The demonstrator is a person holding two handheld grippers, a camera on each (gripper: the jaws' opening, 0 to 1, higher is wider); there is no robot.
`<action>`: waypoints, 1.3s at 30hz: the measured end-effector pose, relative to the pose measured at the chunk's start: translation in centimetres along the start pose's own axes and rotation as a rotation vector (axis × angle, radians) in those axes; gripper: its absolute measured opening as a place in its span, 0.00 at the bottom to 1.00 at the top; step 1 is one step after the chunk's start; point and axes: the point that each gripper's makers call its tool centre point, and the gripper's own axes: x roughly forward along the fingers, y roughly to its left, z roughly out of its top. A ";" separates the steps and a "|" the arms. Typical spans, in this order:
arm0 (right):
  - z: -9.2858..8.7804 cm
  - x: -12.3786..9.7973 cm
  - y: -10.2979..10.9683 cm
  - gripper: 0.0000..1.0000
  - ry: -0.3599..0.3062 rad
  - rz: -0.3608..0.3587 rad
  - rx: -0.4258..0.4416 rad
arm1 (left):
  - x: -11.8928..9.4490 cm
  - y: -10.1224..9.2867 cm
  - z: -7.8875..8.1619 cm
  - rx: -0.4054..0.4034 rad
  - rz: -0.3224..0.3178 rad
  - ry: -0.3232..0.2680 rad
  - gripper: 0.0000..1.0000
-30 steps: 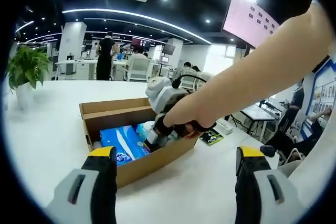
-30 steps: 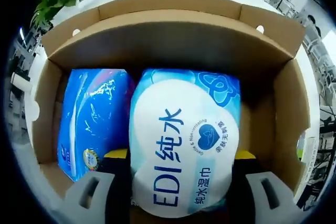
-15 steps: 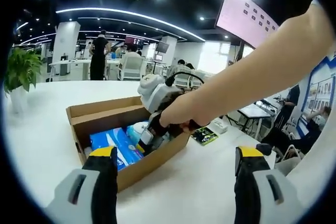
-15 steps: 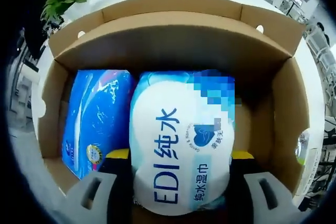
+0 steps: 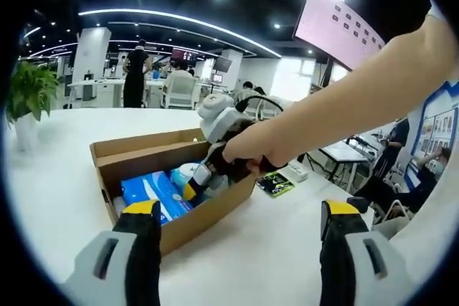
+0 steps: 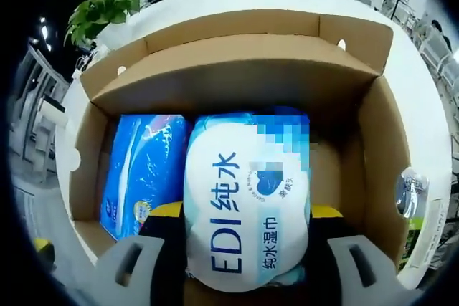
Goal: Operate the shoe box by opening the lid, removing the specified soft item, and placing it in the target area until the item is outside and the box remains undamaged.
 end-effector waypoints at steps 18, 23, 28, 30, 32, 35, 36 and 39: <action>-0.1 -1.4 -0.2 0.53 -0.048 0.048 0.045 | 0.5 0.2 -0.4 -0.016 -0.004 0.015 0.93; -0.3 -1.6 -0.7 0.53 -0.052 0.052 0.081 | 1.2 0.3 -0.3 -0.012 -0.018 0.021 0.93; -0.9 -1.9 -0.9 0.56 -0.009 0.021 0.084 | 1.6 0.5 0.1 -0.002 -0.020 0.018 0.93; -0.7 -2.5 -1.0 0.55 0.004 -0.003 0.051 | 1.7 0.8 0.3 -0.003 -0.018 0.016 0.93; -1.2 -2.9 -0.6 0.66 0.030 0.000 0.051 | 1.8 1.1 0.4 -0.007 -0.014 0.011 0.93; -2.8 -2.4 0.5 0.77 0.104 0.055 0.209 | 2.2 1.4 0.5 -0.011 -0.015 0.009 0.93; -2.3 -2.1 -0.4 0.73 0.083 0.017 0.141 | 2.4 1.4 0.5 -0.010 -0.017 0.010 0.93; -2.8 -0.6 -0.9 0.65 0.096 -0.013 0.093 | 2.6 1.2 0.7 -0.009 -0.025 0.009 0.93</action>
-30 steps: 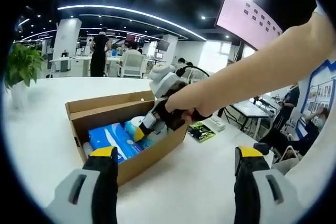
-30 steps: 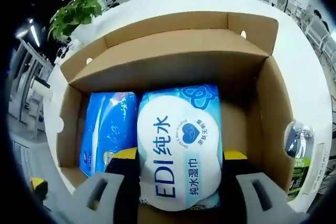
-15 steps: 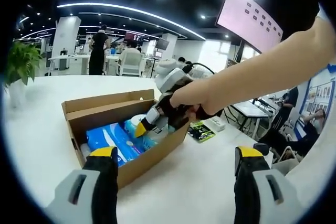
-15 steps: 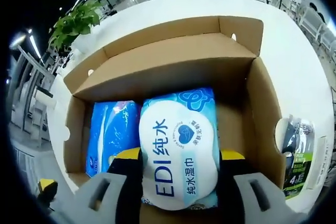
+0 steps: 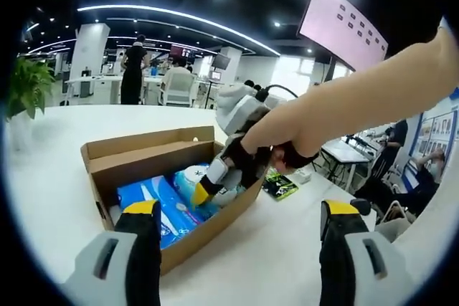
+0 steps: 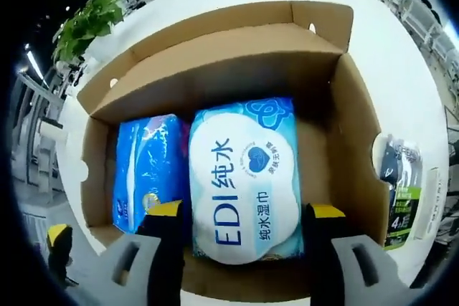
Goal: Operate the shoe box by opening the lid, removing the specified soft item, and placing it in the target area until the item is outside and the box remains undamaged.
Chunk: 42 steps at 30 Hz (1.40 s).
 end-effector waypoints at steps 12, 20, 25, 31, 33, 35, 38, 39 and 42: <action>0.6 2.5 -0.2 0.68 0.075 -0.131 -0.098 | 0.1 -0.4 -0.9 -0.009 -0.009 0.019 0.92; 0.6 0.6 0.0 0.61 0.003 -0.013 -0.083 | 0.0 -0.6 -0.6 -0.003 -0.012 0.013 0.92; 0.7 0.5 -0.3 0.60 -0.026 0.020 -0.113 | -0.1 -0.8 -0.8 -0.003 -0.015 0.019 0.92; 2.3 -0.7 1.2 0.59 -0.115 0.128 0.051 | -0.6 -0.7 -1.1 -0.006 -0.010 0.022 0.92; 2.6 -1.5 1.2 0.59 -0.120 0.146 0.042 | -0.7 -0.6 -1.2 -0.012 -0.008 0.023 0.92; 3.1 -2.2 1.4 0.58 -0.148 0.138 0.009 | -0.7 -0.7 -1.2 -0.016 -0.009 0.023 0.92; 3.5 -2.8 1.4 0.57 -0.169 0.153 0.009 | -0.6 -1.0 -1.1 -0.016 -0.014 0.020 0.92; 3.4 -2.9 1.3 0.57 -0.168 0.158 0.015 | -0.5 -1.1 -1.2 -0.016 -0.018 0.021 0.92; 3.3 -3.2 1.1 0.57 -0.174 0.163 0.013 | -0.3 -1.5 -1.4 -0.013 -0.026 0.029 0.92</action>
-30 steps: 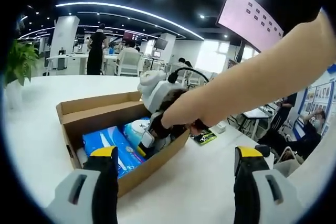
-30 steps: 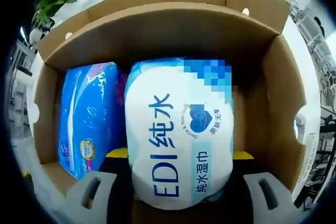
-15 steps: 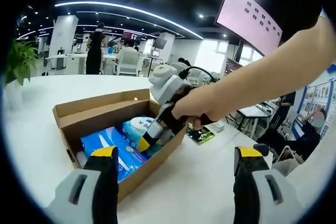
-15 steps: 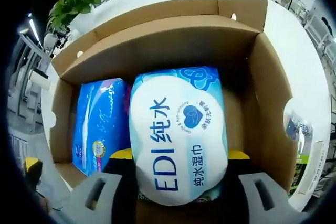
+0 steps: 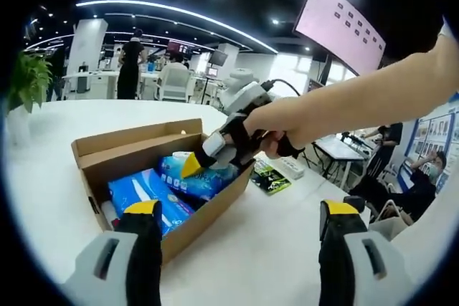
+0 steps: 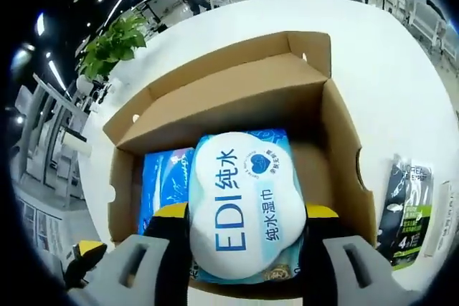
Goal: Operate the shoe box by opening the lid, removing the specified soft item, and placing it in the target area until the item is outside and the box remains undamaged.
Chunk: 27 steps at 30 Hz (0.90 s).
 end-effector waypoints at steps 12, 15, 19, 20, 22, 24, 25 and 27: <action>1.1 -1.8 0.4 0.56 -0.023 0.083 0.104 | 0.6 0.6 0.3 -0.032 -0.009 -0.004 0.92; 1.3 -2.3 0.7 0.56 -0.031 0.112 0.132 | 1.1 1.7 0.6 -0.084 -0.007 -0.014 0.91; 1.3 -2.7 0.7 0.53 -0.036 0.114 0.181 | 2.1 3.2 0.9 -0.181 -0.005 -0.028 0.91; 1.2 -2.8 0.6 0.53 -0.028 0.122 0.135 | 2.2 3.5 1.1 -0.189 -0.002 -0.039 0.91; 1.1 -2.7 0.5 0.53 -0.029 0.111 0.137 | 2.5 3.9 1.1 -0.217 -0.001 -0.045 0.90; 0.8 -2.6 0.6 0.53 -0.018 0.115 0.133 | 2.8 4.2 1.2 -0.240 0.002 -0.052 0.89; 0.8 -2.6 0.7 0.53 -0.017 0.117 0.134 | 2.9 4.3 1.3 -0.256 0.001 -0.059 0.88; 0.7 -2.8 1.0 0.53 -0.023 0.134 0.125 | 3.1 4.5 1.6 -0.275 -0.001 -0.070 0.88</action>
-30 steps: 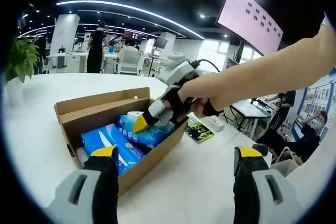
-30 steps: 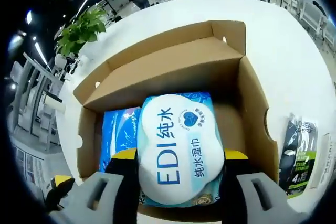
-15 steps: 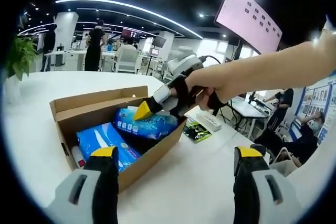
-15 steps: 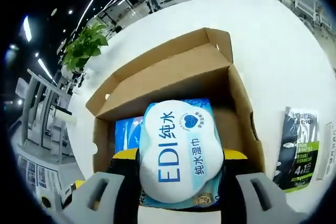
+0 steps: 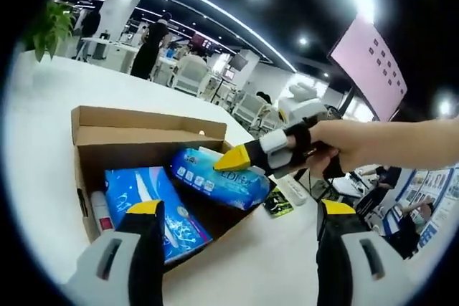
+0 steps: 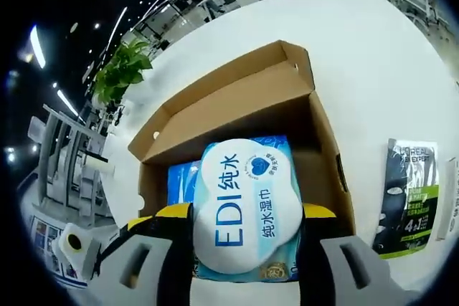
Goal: Operate the shoe box by opening the lid, removing the specified soft item, and placing it in the target area until the item is outside and the box remains undamaged.
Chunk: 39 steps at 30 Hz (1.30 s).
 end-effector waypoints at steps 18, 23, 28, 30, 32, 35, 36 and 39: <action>-0.2 -3.9 3.1 0.53 -0.078 0.177 -0.030 | 2.4 0.3 3.1 -0.477 -0.176 -0.121 0.77; -1.5 -4.3 3.3 0.53 -0.087 0.205 -0.039 | 3.6 1.2 2.5 -0.489 -0.154 -0.097 0.77; -2.0 -5.1 3.8 0.53 -0.099 0.232 -0.051 | 4.3 0.9 1.9 -0.542 -0.161 -0.078 0.78; -2.4 -5.3 4.0 0.54 -0.101 0.245 -0.062 | 4.2 0.7 2.3 -0.541 -0.178 -0.092 0.70; -3.1 -5.4 4.3 0.54 -0.098 0.245 -0.099 | 4.2 0.9 2.5 -0.501 -0.167 -0.104 0.54; -3.6 -5.7 5.0 0.54 -0.109 0.263 -0.108 | 4.2 0.6 2.6 -0.533 -0.161 -0.099 0.52; -3.7 -5.8 5.1 0.54 -0.113 0.263 -0.118 | 4.2 0.6 2.6 -0.539 -0.158 -0.102 0.51; -3.8 -6.0 5.1 0.54 -0.116 0.202 -0.252 | 4.2 0.1 2.3 -0.546 -0.150 -0.087 0.51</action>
